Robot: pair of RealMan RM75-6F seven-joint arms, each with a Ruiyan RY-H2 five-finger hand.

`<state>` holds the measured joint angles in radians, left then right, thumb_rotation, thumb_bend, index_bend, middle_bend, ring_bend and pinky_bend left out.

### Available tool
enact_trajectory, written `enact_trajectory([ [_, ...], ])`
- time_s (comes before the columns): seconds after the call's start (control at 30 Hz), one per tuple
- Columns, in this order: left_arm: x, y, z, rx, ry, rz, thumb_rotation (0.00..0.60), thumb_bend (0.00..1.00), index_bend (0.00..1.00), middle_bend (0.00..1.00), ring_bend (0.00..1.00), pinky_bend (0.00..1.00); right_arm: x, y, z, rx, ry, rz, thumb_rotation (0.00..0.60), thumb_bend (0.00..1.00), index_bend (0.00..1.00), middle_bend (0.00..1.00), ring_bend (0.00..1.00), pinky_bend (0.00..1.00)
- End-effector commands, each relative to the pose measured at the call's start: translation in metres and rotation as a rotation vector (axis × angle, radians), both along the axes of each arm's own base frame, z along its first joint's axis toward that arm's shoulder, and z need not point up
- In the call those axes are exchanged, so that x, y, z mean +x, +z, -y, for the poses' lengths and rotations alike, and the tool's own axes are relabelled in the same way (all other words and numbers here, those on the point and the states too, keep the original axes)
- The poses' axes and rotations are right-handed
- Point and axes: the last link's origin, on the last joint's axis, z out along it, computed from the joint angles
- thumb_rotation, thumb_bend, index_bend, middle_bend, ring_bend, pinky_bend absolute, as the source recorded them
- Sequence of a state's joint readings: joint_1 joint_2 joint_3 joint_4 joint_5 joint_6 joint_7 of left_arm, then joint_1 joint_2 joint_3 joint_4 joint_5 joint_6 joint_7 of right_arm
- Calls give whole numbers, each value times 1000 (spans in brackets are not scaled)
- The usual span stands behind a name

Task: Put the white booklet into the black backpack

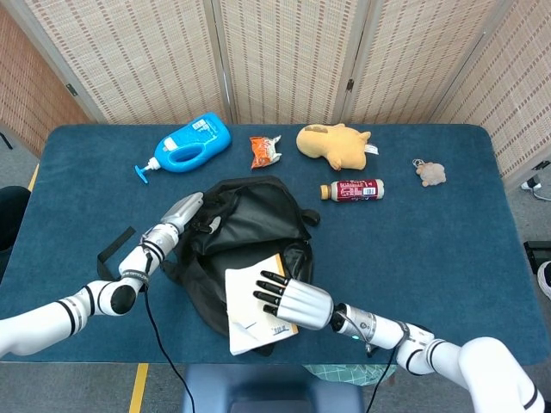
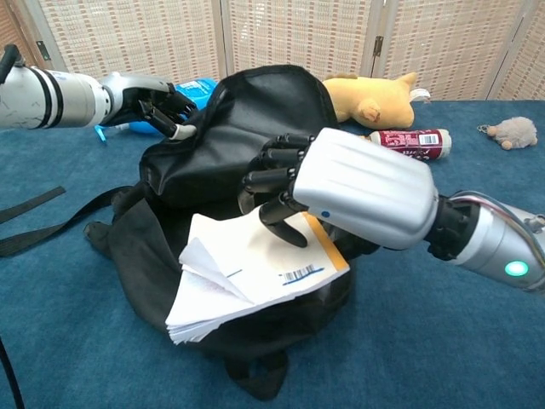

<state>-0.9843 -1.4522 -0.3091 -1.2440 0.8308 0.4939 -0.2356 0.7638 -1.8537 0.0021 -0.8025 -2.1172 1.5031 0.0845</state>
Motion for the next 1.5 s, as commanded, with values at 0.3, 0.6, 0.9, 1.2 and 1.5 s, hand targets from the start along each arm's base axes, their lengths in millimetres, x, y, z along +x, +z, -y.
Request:
enact_trajectory([
  [0.3, 1, 1, 3, -4, 4, 2, 600, 580, 533, 274, 215, 12, 8, -41, 27, -60, -3, -119, 600, 369, 749, 422, 364, 323],
  [0.6, 2, 0, 2, -5, 6, 4, 600, 580, 532, 274, 215, 12, 15, -62, 41, -135, -17, -217, 600, 369, 749, 432, 398, 350],
  [0.9, 0, 2, 2, -2, 9, 5, 600, 580, 528, 274, 212, 12, 32, -74, 53, -217, -11, -270, 600, 369, 748, 432, 409, 354],
  [1.2, 1, 5, 3, 4, 5, 16, 600, 580, 526, 274, 211, 12, 48, -83, 58, -270, -10, -293, 600, 369, 749, 432, 418, 353],
  [1.5, -1, 8, 5, 4, 4, 16, 600, 580, 524, 274, 210, 12, 49, -89, 63, -340, -48, -342, 600, 369, 749, 430, 418, 342],
])
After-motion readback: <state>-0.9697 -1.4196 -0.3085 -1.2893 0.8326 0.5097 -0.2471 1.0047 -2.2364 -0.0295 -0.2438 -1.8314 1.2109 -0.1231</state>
